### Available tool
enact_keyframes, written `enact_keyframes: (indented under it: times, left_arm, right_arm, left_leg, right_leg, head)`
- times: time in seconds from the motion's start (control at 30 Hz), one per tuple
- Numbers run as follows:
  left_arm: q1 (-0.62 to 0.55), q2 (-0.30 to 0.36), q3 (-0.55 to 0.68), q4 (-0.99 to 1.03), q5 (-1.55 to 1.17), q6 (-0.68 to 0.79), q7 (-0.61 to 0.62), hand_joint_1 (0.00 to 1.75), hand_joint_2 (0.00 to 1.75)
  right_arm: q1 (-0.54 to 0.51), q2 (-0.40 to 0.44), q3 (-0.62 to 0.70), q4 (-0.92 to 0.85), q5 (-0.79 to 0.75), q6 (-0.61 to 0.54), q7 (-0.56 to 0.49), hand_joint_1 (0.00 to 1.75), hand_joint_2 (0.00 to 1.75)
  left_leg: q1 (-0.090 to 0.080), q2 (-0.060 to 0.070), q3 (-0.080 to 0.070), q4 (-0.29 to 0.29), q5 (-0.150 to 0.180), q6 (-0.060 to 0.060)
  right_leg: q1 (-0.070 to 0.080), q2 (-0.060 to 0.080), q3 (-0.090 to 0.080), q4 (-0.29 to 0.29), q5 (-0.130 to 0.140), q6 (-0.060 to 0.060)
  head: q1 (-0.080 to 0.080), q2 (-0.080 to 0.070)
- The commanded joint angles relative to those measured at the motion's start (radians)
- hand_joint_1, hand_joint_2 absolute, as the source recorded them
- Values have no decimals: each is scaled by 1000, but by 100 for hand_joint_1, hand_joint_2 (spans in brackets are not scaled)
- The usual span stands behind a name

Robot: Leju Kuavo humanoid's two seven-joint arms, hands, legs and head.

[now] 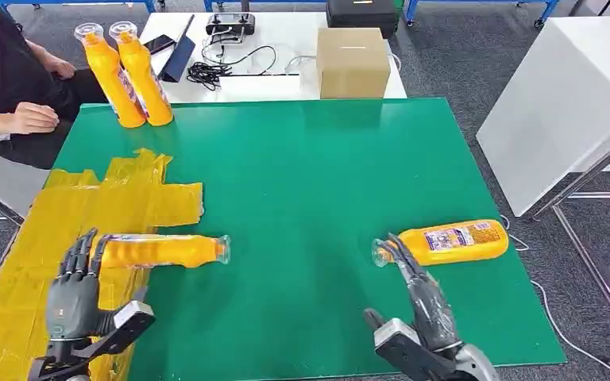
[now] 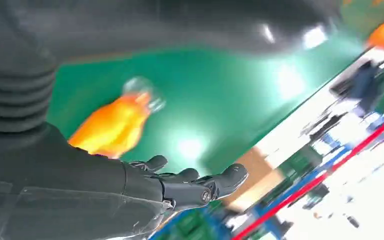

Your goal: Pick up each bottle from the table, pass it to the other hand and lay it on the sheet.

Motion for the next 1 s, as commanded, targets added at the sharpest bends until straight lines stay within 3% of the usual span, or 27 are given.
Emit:
enact_keyframes:
  times: [0.03,0.13,0.23,0.27,0.37,0.4,0.47,0.5,0.6,0.67,1.0]
  left_arm:
    - [19,-111,115,-74,78,-4,-53,0,0]
    - [14,-132,130,-80,131,-2,-83,0,0]
    - [6,-250,227,-199,623,-140,-287,0,0]
    - [12,-285,272,-245,807,-258,-289,0,0]
    - [28,-337,330,-318,997,-404,-247,0,0]
    - [34,-339,328,-335,1016,-425,-241,0,0]
    - [53,-354,316,-348,1012,-460,-231,0,0]
    - [56,-358,312,-347,1008,-459,-233,0,0]
    - [54,-348,273,-335,1002,-475,-238,0,0]
    - [41,-341,251,-321,1003,-475,-236,0,0]
    - [35,-333,243,-314,1005,-470,-235,0,0]
  right_arm:
    - [125,-72,-109,-77,8,-20,20,0,175]
    - [118,-63,-109,-73,23,-20,39,0,175]
    - [222,-80,-183,-145,94,-65,114,0,175]
    - [284,-87,-237,-179,144,-71,158,0,175]
    - [391,-96,-386,-219,223,-64,203,0,175]
    - [403,-101,-447,-223,221,-43,206,0,175]
    - [422,-36,-658,-222,193,55,144,0,175]
    - [397,28,-746,-222,183,143,65,0,175]
    - [273,117,-943,-157,258,331,-11,0,175]
    - [191,115,-988,-74,316,399,-40,0,175]
    - [153,126,-983,-34,362,406,-56,0,175]
  left_leg:
    - [0,0,1,0,-1,-1]
    - [0,1,2,0,0,-1]
    - [0,-1,1,0,0,-1]
    - [1,-2,1,1,-1,-1]
    - [1,-4,0,2,-1,0]
    - [1,-5,1,2,-2,-1]
    - [0,-3,2,2,-3,-1]
    - [0,-2,1,2,-2,0]
    - [-1,-2,1,0,-1,-1]
    - [0,0,3,-1,-1,-1]
    - [1,-1,4,-1,-1,-1]
  right_leg:
    - [0,0,2,0,-1,0]
    - [0,0,1,0,0,0]
    - [1,-2,1,0,-1,0]
    - [1,-3,1,0,-1,0]
    - [1,-5,0,1,-2,1]
    - [1,-5,2,1,-3,1]
    - [0,-4,3,1,-3,1]
    - [0,-3,2,1,-2,1]
    - [0,-3,2,-1,-1,0]
    - [0,-1,2,-2,1,0]
    - [1,-2,-2,-3,0,0]
  head:
    - [0,0]
    - [0,0]
    - [0,0]
    - [0,0]
    - [0,0]
    - [0,0]
    - [0,0]
    - [0,0]
    - [0,0]
    - [0,0]
    - [0,0]
